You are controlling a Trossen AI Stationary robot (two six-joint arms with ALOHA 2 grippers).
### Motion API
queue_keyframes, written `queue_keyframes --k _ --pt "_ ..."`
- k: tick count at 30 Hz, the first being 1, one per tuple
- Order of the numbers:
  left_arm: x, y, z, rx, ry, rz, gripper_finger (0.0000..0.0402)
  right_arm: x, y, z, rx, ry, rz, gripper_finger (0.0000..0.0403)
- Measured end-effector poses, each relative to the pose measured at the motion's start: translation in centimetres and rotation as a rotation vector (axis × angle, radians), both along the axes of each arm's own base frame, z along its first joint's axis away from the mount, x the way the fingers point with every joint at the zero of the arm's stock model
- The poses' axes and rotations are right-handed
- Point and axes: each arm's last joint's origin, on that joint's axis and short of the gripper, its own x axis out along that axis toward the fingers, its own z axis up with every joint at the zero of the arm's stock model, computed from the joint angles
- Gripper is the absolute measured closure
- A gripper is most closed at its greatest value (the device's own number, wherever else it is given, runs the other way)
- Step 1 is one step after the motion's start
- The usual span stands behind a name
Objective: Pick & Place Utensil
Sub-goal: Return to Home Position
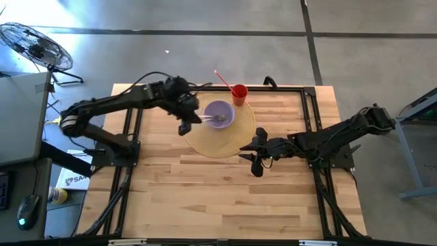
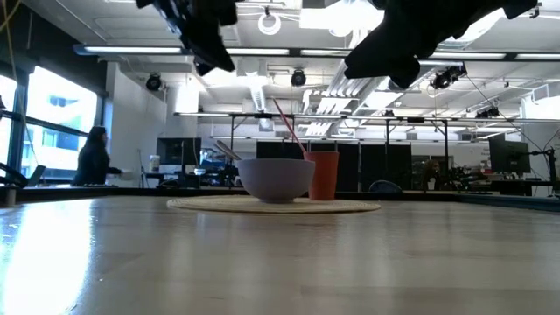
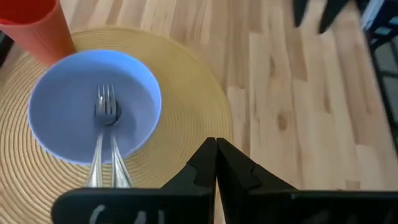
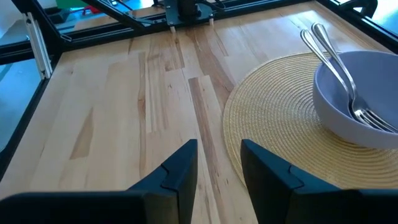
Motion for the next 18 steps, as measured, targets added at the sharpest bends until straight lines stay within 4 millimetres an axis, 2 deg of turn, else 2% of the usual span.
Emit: queue_keyframes --k 10,14,18 --pt "-6.8 -2.7 -0.6 0.011 -0.233 0.037 0.0401 0.0 -0.1 0.0 -0.011 -0.004 -0.031 0.0286" --pt "-9.3 -3.6 -0.9 0.030 -0.345 0.047 0.0401 0.0 0.0 0.0 0.005 0.001 0.008 0.0286" --pt "-11.1 -4.3 -2.1 0.057 -0.447 0.034 0.0401 0.0 0.1 0.0 0.016 0.004 0.031 0.0286"
